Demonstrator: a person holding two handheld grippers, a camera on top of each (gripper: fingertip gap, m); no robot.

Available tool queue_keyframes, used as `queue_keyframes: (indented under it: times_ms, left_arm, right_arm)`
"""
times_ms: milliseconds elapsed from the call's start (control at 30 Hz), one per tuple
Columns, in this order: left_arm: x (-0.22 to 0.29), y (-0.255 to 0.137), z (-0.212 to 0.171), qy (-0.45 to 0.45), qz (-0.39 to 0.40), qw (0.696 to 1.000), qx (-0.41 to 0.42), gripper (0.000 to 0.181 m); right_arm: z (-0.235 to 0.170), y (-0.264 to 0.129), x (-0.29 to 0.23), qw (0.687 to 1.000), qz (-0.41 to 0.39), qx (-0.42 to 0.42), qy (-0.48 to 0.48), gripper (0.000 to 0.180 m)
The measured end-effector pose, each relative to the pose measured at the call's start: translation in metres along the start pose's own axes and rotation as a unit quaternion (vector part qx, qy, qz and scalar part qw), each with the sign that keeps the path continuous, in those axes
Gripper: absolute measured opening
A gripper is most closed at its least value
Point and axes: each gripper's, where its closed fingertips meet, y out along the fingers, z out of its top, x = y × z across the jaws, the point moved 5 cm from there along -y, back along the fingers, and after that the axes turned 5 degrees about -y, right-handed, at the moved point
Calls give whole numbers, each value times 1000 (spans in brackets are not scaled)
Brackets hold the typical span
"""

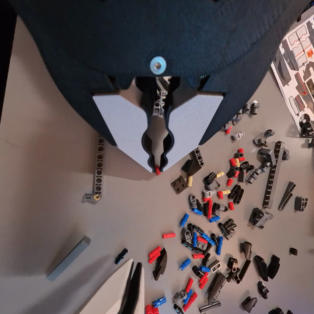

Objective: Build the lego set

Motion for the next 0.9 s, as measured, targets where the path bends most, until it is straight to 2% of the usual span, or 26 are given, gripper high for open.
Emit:
queue_keyframes:
  times_ms: [33,133,233,300,433,667,733,900]
  left_arm:
    - [-1,0,0,-2,1,1000,0,4]
    - [-5,0,3,-30,4,999,19,3]
    - [-7,-12,14,-104,-36,989,95,3]
    - [-8,-27,26,-187,-92,963,171,3]
    - [-15,-57,41,-318,-192,880,295,3]
    - [-12,-88,56,-395,-261,779,410,3]
    - [-10,-94,60,-405,-273,759,431,3]
    - [-9,-99,66,-418,-275,732,463,3]
  right_arm:
    - [2,0,-2,1000,-1,3,-4,1]
    - [8,1,-10,999,-11,17,-26,3]
    - [20,0,-18,995,-57,38,-70,8]
    - [29,-2,-20,988,-107,47,-104,13]
    - [48,-6,-26,969,-177,62,-159,18]
    - [77,-26,-33,938,-264,121,-188,13]
    - [82,-28,-34,936,-271,126,-184,13]
    - [89,-37,-36,931,-285,146,-173,11]
